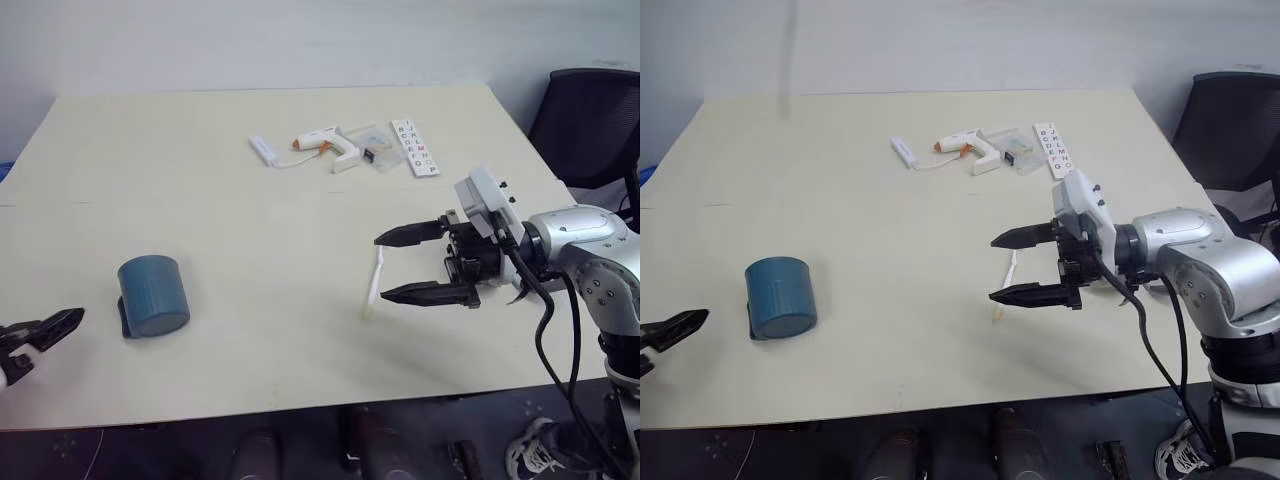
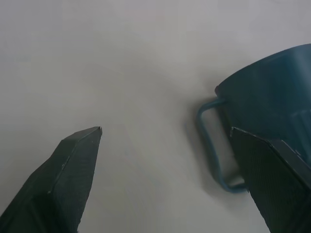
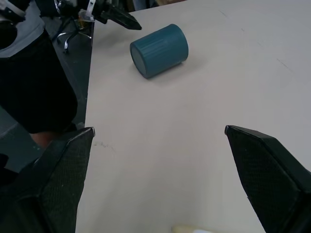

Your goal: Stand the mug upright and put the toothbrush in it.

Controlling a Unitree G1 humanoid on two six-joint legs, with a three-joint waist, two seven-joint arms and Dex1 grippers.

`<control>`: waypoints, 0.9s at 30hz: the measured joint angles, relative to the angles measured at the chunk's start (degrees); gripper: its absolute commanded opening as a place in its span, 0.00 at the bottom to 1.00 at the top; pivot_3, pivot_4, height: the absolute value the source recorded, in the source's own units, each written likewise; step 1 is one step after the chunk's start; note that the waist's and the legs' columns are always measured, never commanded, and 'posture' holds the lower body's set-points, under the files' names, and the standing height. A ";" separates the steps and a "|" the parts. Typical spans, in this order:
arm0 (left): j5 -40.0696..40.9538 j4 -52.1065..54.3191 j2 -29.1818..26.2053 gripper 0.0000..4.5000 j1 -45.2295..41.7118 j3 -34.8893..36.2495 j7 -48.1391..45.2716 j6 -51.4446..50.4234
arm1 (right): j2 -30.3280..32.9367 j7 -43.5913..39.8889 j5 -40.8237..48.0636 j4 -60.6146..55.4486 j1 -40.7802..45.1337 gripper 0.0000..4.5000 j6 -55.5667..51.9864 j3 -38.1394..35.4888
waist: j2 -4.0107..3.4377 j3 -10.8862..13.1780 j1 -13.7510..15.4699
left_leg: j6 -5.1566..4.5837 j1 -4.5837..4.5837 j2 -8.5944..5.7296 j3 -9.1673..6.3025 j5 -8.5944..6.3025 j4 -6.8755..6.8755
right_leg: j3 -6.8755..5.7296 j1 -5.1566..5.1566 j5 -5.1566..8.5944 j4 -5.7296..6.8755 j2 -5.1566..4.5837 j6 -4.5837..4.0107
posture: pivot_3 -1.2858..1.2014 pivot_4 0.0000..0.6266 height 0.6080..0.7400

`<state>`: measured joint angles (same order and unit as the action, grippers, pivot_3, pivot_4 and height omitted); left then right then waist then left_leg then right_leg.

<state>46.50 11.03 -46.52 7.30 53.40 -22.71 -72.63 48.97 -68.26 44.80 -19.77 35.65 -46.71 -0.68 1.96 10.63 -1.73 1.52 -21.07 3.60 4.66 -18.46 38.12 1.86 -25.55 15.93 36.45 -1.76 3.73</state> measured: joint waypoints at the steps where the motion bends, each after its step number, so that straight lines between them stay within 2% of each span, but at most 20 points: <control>1: -0.07 -0.90 -0.30 1.00 -0.98 -1.44 0.07 -0.49 | 0.20 0.36 0.31 -0.54 -0.39 1.00 -0.18 -0.31 | 0.00 0.00 -0.10 | 0.02 0.00 0.01 0.03 -0.02 0.00 | 0.01 -0.01 0.01 0.00 0.02 -0.02 | 0.52 0.24 1.00; 8: -1.30 -3.45 -3.16 1.00 -3.79 -8.96 -0.81 -2.15 | 1.04 2.31 1.64 -2.68 -2.64 1.00 -1.13 -2.49 | 0.02 -0.01 -0.20 | 0.08 0.02 0.09 0.06 -0.05 -0.02 | -0.02 -0.08 0.08 0.05 0.05 -0.15 | 0.52 0.24 1.00; 16: -5.70 -7.12 -4.70 1.00 -12.32 -17.65 -0.56 -2.20 | 1.11 4.74 3.28 -4.76 -4.47 1.00 -2.14 -4.72 | -0.27 -0.14 0.52 | 0.06 0.13 -0.08 0.04 -0.01 -0.02 | -0.02 0.01 0.08 0.18 0.04 -0.14 | 0.52 0.24 1.00; 20: -7.54 -7.35 -4.90 0.83 -14.18 -20.58 -0.65 -1.44 | 1.11 5.53 3.78 -4.99 -5.25 1.00 -2.23 -4.87 | -0.31 -0.15 0.43 | 0.05 0.16 -0.10 0.06 -0.01 -0.02 | 0.02 0.01 0.07 0.21 0.03 -0.12 | 0.52 0.24 1.00; 27: -8.64 -7.33 -4.78 0.40 -16.04 -24.41 -3.08 -0.12 | 2.04 6.75 4.92 -6.53 -7.52 1.00 -2.24 -7.04 | -0.32 -0.14 0.28 | 0.04 0.12 -0.09 0.05 -0.01 -0.02 | 0.02 0.01 0.07 0.19 0.04 -0.12 | 0.52 0.24 1.00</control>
<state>37.86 3.70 -51.31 -8.74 28.99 -25.79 -72.75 51.01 -61.50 49.72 -26.30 28.14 -48.95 -7.73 1.63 10.49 -1.45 1.56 -20.95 3.52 4.71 -18.48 38.11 1.87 -25.54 16.00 36.64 -1.72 3.62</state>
